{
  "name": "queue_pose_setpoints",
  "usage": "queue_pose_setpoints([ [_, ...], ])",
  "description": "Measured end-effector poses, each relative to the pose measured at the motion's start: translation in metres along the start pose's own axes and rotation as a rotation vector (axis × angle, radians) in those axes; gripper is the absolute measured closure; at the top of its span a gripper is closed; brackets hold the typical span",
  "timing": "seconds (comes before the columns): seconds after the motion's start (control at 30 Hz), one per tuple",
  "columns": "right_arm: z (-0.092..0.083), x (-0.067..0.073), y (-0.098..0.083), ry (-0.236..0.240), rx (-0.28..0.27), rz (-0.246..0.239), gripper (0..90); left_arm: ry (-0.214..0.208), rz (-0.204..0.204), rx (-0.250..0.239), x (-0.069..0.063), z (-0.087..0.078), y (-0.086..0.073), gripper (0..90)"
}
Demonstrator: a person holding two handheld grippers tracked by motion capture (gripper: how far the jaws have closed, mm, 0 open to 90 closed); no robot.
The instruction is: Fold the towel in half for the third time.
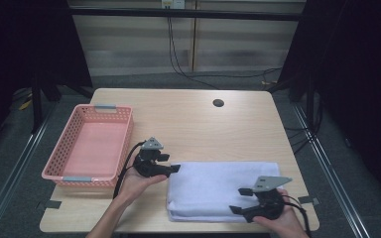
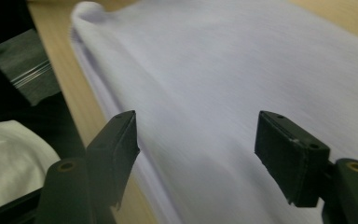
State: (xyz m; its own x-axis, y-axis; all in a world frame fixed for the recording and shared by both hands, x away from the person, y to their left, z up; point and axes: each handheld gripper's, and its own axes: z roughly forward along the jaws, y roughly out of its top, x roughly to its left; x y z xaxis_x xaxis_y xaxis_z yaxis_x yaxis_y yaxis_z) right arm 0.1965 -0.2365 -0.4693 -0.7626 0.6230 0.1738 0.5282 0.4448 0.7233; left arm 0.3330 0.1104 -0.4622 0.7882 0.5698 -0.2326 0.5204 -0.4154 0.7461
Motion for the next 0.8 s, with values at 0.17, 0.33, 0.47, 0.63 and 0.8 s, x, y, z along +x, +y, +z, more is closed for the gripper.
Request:
queue_pose_setpoints([
  [0.17,0.042,0.024,0.032,0.105,0.024,-0.072,28.3,-0.003,-0.016,0.011,0.008,0.008,0.002,37.2],
  [0.33,0.082,0.036,0.061,0.204,0.078,-0.094,27.6,0.003,-0.016,0.017,0.010,0.007,-0.001,37.1],
  [0.47,0.104,0.046,0.074,0.256,0.081,-0.105,26.8,0.010,-0.017,0.009,0.011,0.007,-0.002,36.5],
  [0.63,0.120,0.056,0.081,0.295,0.086,-0.122,29.7,0.023,-0.017,0.018,0.012,0.007,-0.003,36.2],
  [0.8,0.128,0.065,0.076,0.304,0.099,-0.151,31.5,0.027,-0.014,0.025,0.013,0.009,-0.004,36.2],
])
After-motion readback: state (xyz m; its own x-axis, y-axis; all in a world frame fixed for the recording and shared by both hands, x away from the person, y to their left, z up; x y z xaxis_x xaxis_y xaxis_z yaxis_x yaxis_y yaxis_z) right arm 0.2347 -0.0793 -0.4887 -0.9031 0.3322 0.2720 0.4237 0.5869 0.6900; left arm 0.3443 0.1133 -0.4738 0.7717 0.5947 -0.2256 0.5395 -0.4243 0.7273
